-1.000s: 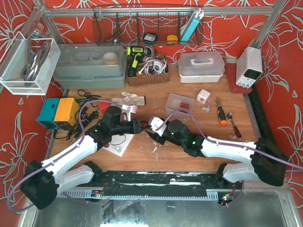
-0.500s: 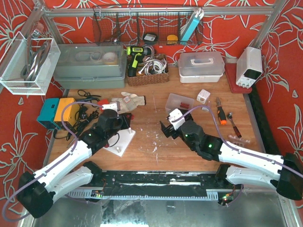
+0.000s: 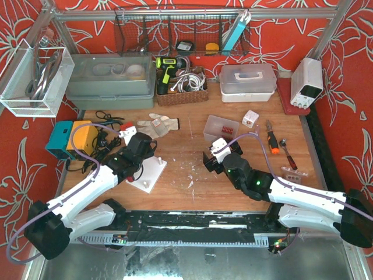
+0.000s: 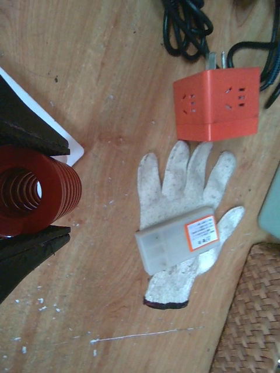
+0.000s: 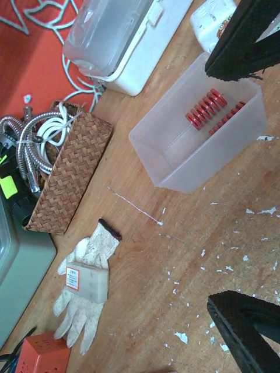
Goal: Install the large spring
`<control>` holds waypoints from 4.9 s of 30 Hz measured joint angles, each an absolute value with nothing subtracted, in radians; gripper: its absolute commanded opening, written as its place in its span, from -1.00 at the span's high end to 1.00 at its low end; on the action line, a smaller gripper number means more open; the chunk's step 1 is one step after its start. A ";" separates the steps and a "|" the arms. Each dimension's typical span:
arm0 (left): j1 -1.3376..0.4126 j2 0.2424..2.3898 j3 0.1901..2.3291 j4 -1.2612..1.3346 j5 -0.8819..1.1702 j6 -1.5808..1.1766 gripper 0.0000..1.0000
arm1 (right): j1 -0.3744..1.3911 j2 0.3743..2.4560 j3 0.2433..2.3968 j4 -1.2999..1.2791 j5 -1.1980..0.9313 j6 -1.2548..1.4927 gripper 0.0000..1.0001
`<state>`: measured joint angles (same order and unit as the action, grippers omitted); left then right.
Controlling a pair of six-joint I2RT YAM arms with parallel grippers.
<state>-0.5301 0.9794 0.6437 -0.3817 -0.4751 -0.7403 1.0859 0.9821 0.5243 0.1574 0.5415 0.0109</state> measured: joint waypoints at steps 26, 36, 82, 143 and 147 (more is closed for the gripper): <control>-0.530 1.107 0.654 -0.395 -0.528 -0.760 1.00 | 1.086 0.989 0.524 0.158 0.540 0.013 -0.98; -0.529 1.175 0.653 -0.369 -0.537 -0.763 0.86 | 1.086 0.990 0.524 0.159 0.540 0.013 -0.98; -0.523 0.781 0.638 -0.229 0.019 -0.359 -1.00 | 0.530 1.571 1.168 -0.405 0.237 -0.084 0.31; -0.493 0.750 0.607 -0.258 -0.052 -0.315 -0.99 | 0.444 2.006 1.494 -0.643 0.057 -0.402 1.00; -0.470 0.752 0.607 -0.262 -0.051 -0.319 -1.00 | 0.454 1.875 1.471 -0.617 0.020 -0.406 1.00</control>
<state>-0.4702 0.7517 0.6067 -0.2619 -0.0513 -0.3191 0.4538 1.8748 1.4708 -0.6167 0.0196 -0.4057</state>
